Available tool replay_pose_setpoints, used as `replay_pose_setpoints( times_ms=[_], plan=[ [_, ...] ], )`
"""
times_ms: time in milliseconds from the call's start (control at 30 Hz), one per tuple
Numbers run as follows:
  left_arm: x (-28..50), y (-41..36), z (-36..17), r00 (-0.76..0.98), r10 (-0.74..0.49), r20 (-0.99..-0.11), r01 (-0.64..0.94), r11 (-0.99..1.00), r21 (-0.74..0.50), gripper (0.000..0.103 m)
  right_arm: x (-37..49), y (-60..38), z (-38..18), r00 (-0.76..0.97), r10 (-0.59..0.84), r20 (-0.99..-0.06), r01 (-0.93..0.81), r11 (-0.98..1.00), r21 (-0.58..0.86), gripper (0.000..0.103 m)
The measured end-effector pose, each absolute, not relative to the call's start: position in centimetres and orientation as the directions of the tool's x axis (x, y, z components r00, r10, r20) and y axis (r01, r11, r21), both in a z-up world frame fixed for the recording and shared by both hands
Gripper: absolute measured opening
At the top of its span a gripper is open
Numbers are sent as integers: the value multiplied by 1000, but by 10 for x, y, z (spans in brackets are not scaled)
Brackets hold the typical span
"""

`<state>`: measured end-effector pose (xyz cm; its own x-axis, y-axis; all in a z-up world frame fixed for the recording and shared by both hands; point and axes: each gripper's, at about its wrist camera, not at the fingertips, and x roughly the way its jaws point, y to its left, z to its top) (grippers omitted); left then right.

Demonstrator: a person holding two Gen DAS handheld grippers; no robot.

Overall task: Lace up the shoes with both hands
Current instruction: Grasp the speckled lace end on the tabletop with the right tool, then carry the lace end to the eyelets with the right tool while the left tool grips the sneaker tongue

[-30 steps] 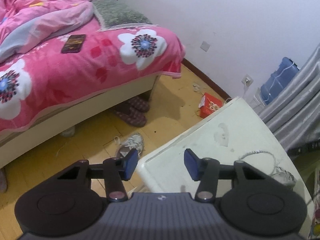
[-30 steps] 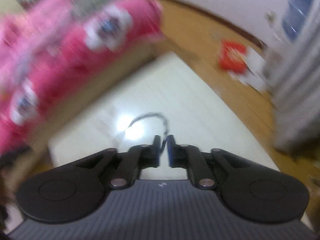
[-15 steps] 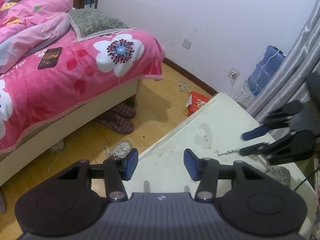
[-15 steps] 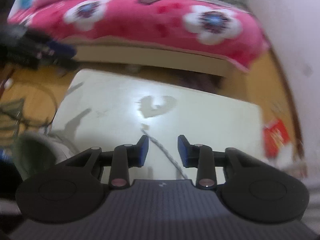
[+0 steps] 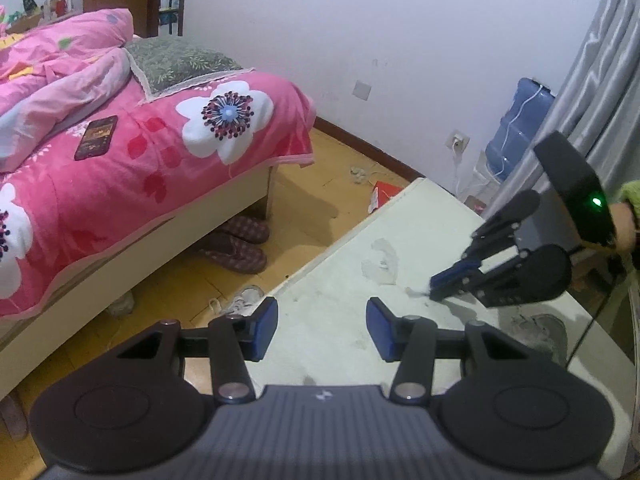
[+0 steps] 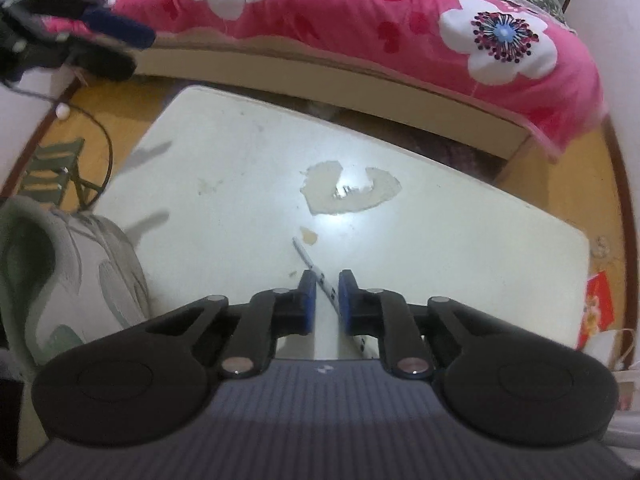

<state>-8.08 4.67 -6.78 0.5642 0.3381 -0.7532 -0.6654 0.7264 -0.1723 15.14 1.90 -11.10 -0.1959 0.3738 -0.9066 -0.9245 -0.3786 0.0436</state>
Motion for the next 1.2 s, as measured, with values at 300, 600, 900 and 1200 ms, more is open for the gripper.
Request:
replay_pose_setpoints(
  times_ms=[300,600,900,1200],
  plan=[
    [-63,6,-48,594,314,-740,-629,755,-185,49,170,0,-96,-233,492,-839,-949,-304,85,1],
    [-29,-37,-42,617,196,-762,-426,898,-113,49,242,-100,-13,-5,743,-669,-996,55,69,1],
    [1,-73,-54,591,169,-788,-162,983,90,49,227,-158,-7,-38,799,-601,-996,19,87,1],
    [30,-83,-76,549,112,-828,101,975,199,47,179,-152,-47,-217,736,-641,-975,-195,107,1]
  ],
)
